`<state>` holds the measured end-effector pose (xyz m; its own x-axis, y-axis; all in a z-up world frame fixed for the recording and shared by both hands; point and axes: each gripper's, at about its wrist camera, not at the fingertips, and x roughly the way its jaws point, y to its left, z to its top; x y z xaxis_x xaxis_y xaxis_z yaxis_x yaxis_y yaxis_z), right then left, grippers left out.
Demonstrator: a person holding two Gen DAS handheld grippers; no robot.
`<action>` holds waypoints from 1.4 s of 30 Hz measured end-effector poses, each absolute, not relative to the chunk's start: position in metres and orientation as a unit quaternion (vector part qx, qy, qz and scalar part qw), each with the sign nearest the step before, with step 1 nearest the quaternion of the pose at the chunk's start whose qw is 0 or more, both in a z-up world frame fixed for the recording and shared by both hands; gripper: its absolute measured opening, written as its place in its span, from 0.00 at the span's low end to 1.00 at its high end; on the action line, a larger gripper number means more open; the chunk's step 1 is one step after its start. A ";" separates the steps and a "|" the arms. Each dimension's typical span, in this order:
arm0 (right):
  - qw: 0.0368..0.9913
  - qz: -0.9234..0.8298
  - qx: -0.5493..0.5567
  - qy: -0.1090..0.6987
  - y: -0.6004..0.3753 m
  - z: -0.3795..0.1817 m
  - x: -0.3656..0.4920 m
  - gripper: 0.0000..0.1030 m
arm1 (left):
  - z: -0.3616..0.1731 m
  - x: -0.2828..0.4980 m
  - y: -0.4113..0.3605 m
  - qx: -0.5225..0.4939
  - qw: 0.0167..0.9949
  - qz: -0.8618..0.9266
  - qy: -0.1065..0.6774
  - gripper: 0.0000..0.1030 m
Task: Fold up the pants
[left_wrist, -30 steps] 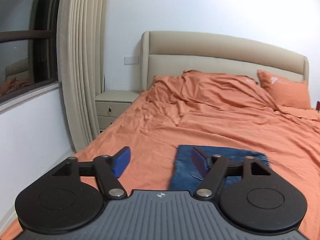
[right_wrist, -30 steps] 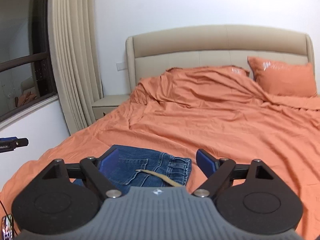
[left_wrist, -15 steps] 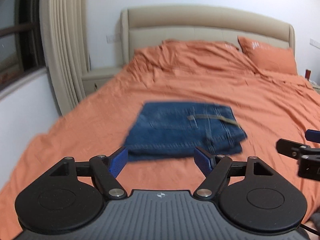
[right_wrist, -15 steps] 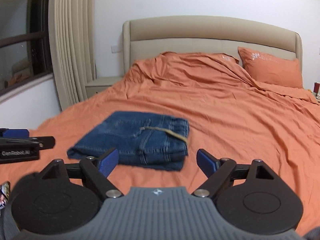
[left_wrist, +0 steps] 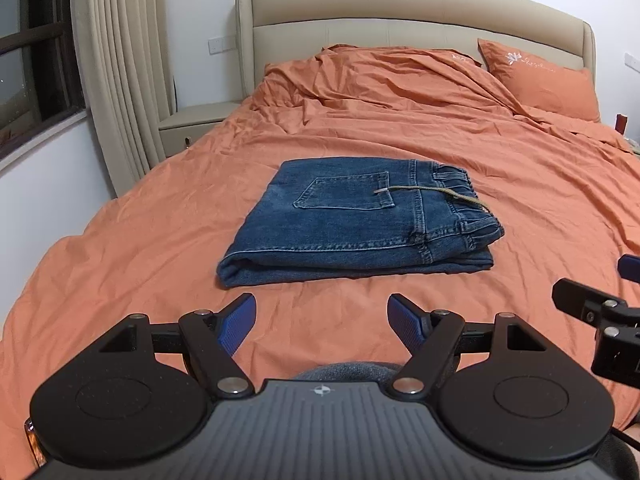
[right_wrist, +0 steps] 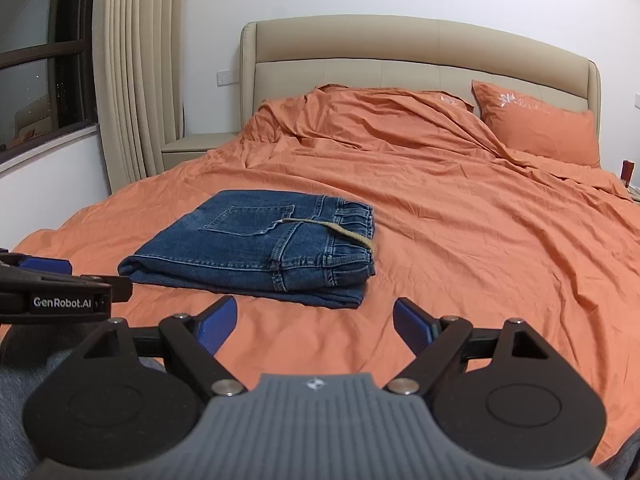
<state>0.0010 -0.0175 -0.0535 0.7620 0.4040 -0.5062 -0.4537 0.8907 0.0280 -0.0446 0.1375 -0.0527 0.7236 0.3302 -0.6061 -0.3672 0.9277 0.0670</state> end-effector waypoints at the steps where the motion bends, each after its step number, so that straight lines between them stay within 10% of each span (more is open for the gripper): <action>1: 0.938 0.228 -0.048 0.257 -0.017 -0.053 0.001 0.79 | -0.052 -0.046 0.138 -0.030 0.928 0.188 0.320 0.85; 42: 0.943 0.217 -0.042 0.248 -0.023 -0.051 -0.004 0.79 | -0.054 -0.041 0.137 -0.033 0.926 0.177 0.331 0.81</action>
